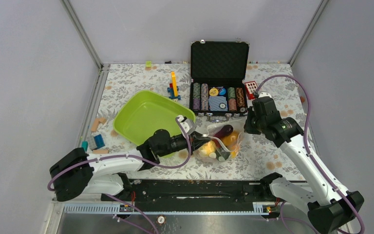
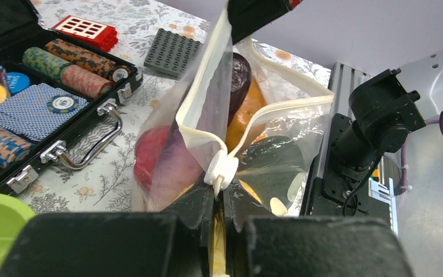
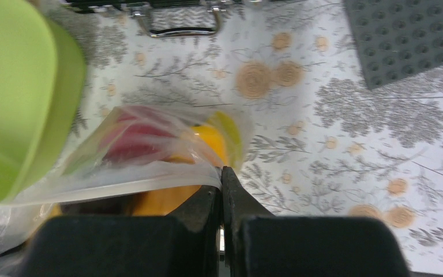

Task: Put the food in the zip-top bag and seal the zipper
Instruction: Zip the zipper food storage bag at the center of the board.

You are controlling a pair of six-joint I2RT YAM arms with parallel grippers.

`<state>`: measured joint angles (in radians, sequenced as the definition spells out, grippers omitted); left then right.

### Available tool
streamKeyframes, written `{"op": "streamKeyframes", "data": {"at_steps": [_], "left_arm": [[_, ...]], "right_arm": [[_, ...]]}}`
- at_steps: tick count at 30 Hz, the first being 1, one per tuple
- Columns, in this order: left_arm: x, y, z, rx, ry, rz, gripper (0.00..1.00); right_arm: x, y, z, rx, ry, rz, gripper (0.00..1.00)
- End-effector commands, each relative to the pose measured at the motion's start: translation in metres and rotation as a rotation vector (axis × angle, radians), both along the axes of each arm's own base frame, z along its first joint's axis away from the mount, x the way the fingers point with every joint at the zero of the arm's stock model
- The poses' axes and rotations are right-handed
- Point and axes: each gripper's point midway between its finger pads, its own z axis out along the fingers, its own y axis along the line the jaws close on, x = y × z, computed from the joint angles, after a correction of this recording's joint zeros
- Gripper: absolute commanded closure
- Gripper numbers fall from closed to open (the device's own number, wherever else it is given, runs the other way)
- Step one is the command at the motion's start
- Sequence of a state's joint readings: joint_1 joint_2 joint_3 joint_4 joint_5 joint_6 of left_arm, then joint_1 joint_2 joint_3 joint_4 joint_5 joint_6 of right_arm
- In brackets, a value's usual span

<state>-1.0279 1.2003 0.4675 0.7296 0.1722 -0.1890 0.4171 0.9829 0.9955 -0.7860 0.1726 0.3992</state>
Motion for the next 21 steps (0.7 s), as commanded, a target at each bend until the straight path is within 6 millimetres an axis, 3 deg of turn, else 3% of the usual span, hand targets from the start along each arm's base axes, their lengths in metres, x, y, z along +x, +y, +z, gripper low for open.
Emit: {"op": "streamKeyframes", "data": {"at_steps": [1,4,7,12,14,17,21], "left_arm": [[0.004,0.013,0.028,-0.11,-0.035,0.068,1.0],[0.003,0.022,0.025,-0.126,-0.029,0.088,1.0],[-0.001,0.025,0.029,-0.148,-0.033,0.073,1.0],[-0.013,0.02,0.045,-0.179,-0.062,-0.005,1.0],[-0.016,0.018,0.054,-0.192,-0.082,-0.026,1.0],[-0.018,0.016,0.063,-0.193,-0.11,-0.043,1.0],[-0.017,0.007,0.068,-0.135,-0.08,-0.067,1.0]], "right_arm": [[0.005,-0.052,0.006,-0.195,-0.018,-0.139,1.0],[0.005,-0.072,0.008,-0.235,-0.019,-0.224,0.99],[0.006,-0.074,0.012,-0.231,-0.03,-0.227,0.99],[0.006,-0.029,0.026,-0.056,-0.098,0.022,0.97],[0.005,-0.017,0.041,-0.001,-0.168,0.093,0.87],[-0.003,0.002,0.07,0.079,-0.288,0.209,0.56],[-0.025,0.04,0.098,0.221,-0.355,0.452,0.31]]}}
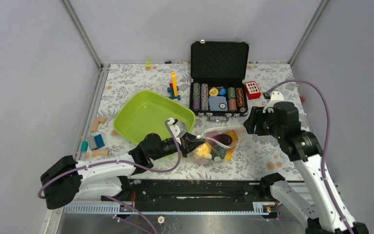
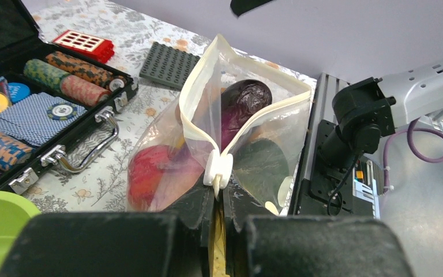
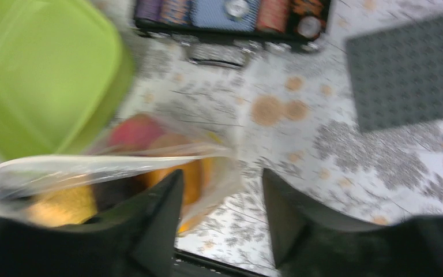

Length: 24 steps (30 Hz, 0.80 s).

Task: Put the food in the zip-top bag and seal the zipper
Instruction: Zip the zipper food storage bag at the center of the board.

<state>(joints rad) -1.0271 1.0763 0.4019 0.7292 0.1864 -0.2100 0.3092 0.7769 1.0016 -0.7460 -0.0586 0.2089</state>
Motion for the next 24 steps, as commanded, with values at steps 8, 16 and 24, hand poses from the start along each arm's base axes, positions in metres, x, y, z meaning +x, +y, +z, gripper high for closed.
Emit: {"op": "streamKeyframes", "data": {"at_steps": [8,16,24], "left_arm": [[-0.006,-0.013,0.065,-0.098,-0.065,-0.071,1.0],[-0.015,-0.014,0.063,-0.068,-0.074,-0.124,1.0],[-0.027,-0.021,0.06,-0.022,-0.085,-0.215,1.0]], "right_arm": [[-0.045,0.106,0.076,0.177,-0.317,0.759,0.15],[-0.063,0.157,0.06,0.029,-0.33,1.197,0.19],[-0.078,0.175,0.05,0.04,-0.279,1.363,0.31]]}}
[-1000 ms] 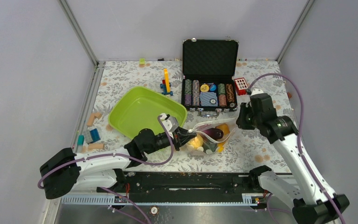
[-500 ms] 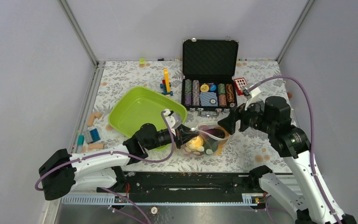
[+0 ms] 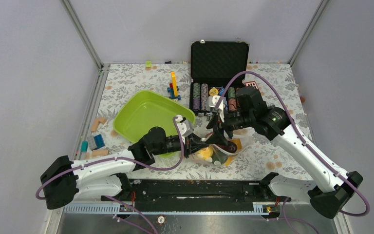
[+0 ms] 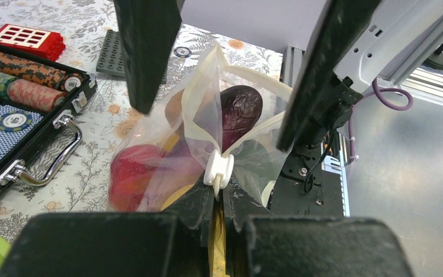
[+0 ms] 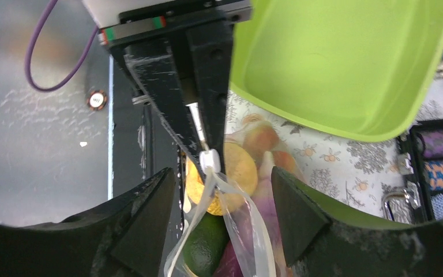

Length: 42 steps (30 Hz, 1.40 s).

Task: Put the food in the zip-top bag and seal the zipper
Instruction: Zip the zipper food storage bag at the center of the board.

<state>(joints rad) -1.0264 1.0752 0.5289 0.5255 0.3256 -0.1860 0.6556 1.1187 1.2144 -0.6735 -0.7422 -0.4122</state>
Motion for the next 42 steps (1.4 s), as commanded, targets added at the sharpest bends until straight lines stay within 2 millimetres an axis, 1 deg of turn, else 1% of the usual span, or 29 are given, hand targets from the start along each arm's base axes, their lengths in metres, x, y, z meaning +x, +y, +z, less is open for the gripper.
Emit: {"op": "streamKeyframes", "data": {"at_steps": [1,5,8,12,15,19,21,22,24,25,30,37,42], "left_arm": [[-0.008,-0.008,0.047,-0.093,-0.082,-0.077,1.0],[-0.011,-0.01,0.044,-0.08,-0.077,-0.097,1.0],[-0.011,-0.01,0.044,-0.083,-0.076,-0.1,1.0],[-0.013,-0.009,0.045,-0.089,-0.082,-0.104,1.0],[-0.012,-0.009,0.046,-0.092,-0.081,-0.1,1.0],[-0.012,-0.009,0.046,-0.094,-0.081,-0.099,1.0],[-0.011,-0.008,0.048,-0.101,-0.078,-0.088,1.0],[-0.01,-0.008,0.048,-0.104,-0.078,-0.081,1.0],[-0.008,-0.008,0.048,-0.106,-0.073,-0.07,1.0],[-0.008,-0.008,0.047,-0.102,-0.068,-0.069,1.0],[-0.004,-0.004,0.045,-0.122,-0.044,-0.028,1.0],[0.005,0.011,0.035,-0.147,-0.014,0.068,1.0],[0.006,0.021,0.036,-0.175,-0.019,0.105,1.0]], "right_arm": [[-0.022,0.009,0.011,0.018,-0.053,0.152,0.31],[-0.02,0.01,0.001,-0.025,-0.042,0.136,0.34],[-0.018,0.013,-0.002,-0.028,-0.033,0.132,0.39],[-0.016,0.016,-0.003,-0.033,-0.025,0.126,0.51],[-0.017,0.016,-0.005,-0.043,-0.017,0.126,0.57],[-0.018,0.015,-0.011,-0.062,-0.007,0.114,0.73],[-0.017,0.013,-0.016,-0.083,0.0,0.102,0.78],[-0.017,0.013,-0.017,-0.088,0.003,0.1,0.82],[-0.019,0.012,-0.02,-0.095,0.015,0.104,0.92],[-0.02,0.012,-0.021,-0.097,0.02,0.106,0.99],[-0.015,0.001,-0.031,-0.161,0.013,0.048,1.0],[-0.009,-0.015,-0.032,-0.207,-0.034,-0.032,1.0],[-0.007,-0.023,-0.037,-0.233,-0.051,-0.06,1.0]]}}
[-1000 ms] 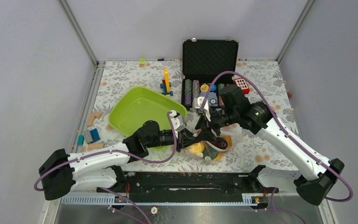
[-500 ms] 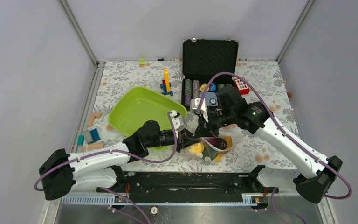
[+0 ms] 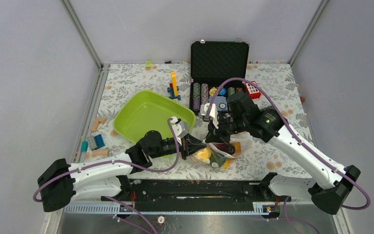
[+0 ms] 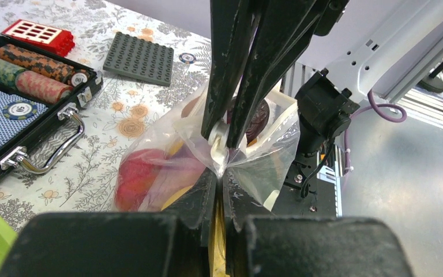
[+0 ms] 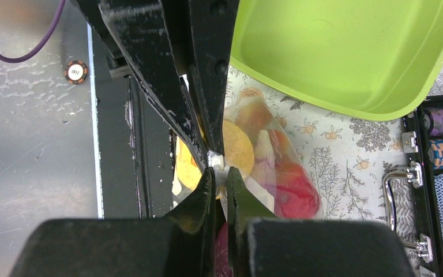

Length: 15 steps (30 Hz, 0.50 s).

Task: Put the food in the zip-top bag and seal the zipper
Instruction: Zip the zipper food storage bag at the center of the board.

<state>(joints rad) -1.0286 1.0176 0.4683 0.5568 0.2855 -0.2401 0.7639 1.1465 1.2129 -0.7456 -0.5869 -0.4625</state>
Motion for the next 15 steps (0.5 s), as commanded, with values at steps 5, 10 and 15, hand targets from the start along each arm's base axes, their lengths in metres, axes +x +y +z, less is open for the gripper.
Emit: {"op": "streamKeyframes", "data": {"at_steps": [5,10,15], "left_arm": [[0.009,0.014,0.033,-0.125,-0.06,0.088,1.0],[-0.003,0.004,0.033,-0.108,-0.061,-0.009,0.83],[-0.001,0.002,0.037,-0.103,-0.07,-0.01,0.26]], "right_arm": [[-0.004,-0.01,0.002,-0.012,0.004,-0.036,1.0],[-0.011,0.023,0.027,0.145,0.103,0.032,1.0],[-0.011,0.029,0.037,0.191,0.092,0.05,1.0]]}}
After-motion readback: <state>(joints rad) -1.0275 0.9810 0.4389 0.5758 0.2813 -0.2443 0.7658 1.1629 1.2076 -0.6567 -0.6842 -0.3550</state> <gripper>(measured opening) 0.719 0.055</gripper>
